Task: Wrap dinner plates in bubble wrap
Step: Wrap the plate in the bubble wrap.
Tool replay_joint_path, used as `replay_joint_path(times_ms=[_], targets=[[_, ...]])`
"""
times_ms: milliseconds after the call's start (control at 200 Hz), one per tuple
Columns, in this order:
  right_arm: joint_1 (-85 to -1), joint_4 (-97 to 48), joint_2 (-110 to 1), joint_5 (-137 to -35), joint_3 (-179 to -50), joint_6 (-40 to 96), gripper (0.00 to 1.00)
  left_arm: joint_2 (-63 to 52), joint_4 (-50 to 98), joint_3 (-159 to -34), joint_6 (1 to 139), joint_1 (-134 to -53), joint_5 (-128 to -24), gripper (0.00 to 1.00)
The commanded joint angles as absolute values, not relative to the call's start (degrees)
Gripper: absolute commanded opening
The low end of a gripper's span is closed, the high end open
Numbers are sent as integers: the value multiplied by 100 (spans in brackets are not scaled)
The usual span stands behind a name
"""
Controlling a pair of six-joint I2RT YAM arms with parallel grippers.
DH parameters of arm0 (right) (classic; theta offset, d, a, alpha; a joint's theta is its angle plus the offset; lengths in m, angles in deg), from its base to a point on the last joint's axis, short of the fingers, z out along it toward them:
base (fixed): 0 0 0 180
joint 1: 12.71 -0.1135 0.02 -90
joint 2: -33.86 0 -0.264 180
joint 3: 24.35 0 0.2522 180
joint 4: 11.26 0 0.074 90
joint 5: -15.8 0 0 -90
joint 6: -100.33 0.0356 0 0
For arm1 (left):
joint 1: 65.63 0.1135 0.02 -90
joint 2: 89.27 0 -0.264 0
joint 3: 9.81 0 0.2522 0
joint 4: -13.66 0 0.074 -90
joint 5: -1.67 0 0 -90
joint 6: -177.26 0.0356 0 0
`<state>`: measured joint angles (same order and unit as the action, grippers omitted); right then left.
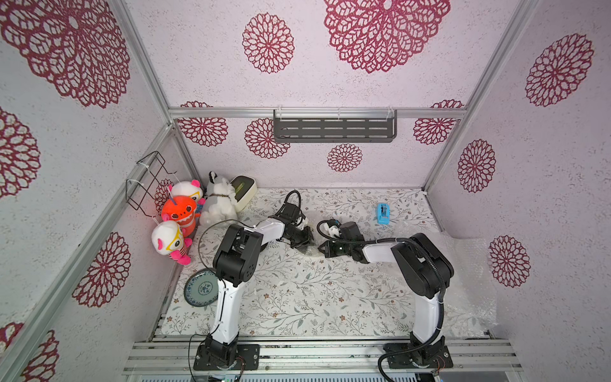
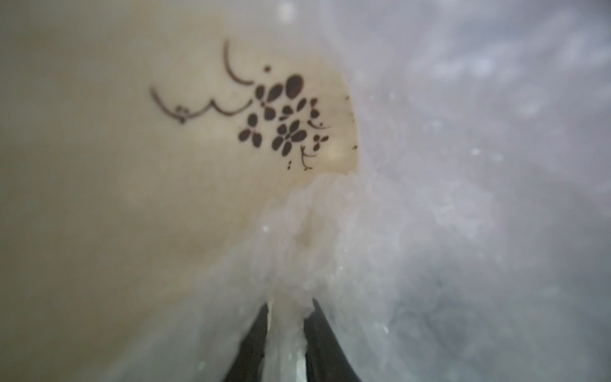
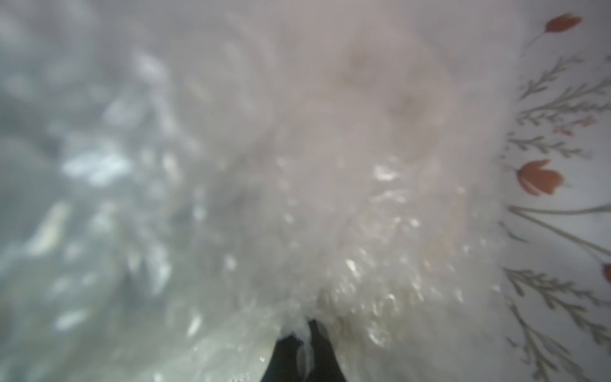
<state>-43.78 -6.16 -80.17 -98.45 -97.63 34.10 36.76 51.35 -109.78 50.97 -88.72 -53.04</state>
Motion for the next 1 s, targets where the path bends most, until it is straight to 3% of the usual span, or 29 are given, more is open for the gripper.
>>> replay_joint_path(times_ms=[0,235,450,675,796,996], targets=[[-4304,-1408,-8213,-9163,-9787,3759,0,3406,5531,-11130,5109,-8689,-5602,24],[-4315,-1006,-7785,-9823,-9940,3788,0,3910,5852,-11175,5150,-8618,-6306,0],[-4515,-826,-7964,-10894,-10583,3801,0,4097,5442,-10993,4908,-8636,-6223,0],[-4699,-926,-8753,-11021,-10574,3898,0,4012,5366,-10924,4950,-8614,-6021,0],[-4690,-1386,-8786,-10496,-10330,3696,0,3544,5386,-10756,5073,-8520,-5903,18],[-4689,-1529,-8857,-10312,-10266,3766,0,2065,4607,-9819,4969,-8152,-5086,33]])
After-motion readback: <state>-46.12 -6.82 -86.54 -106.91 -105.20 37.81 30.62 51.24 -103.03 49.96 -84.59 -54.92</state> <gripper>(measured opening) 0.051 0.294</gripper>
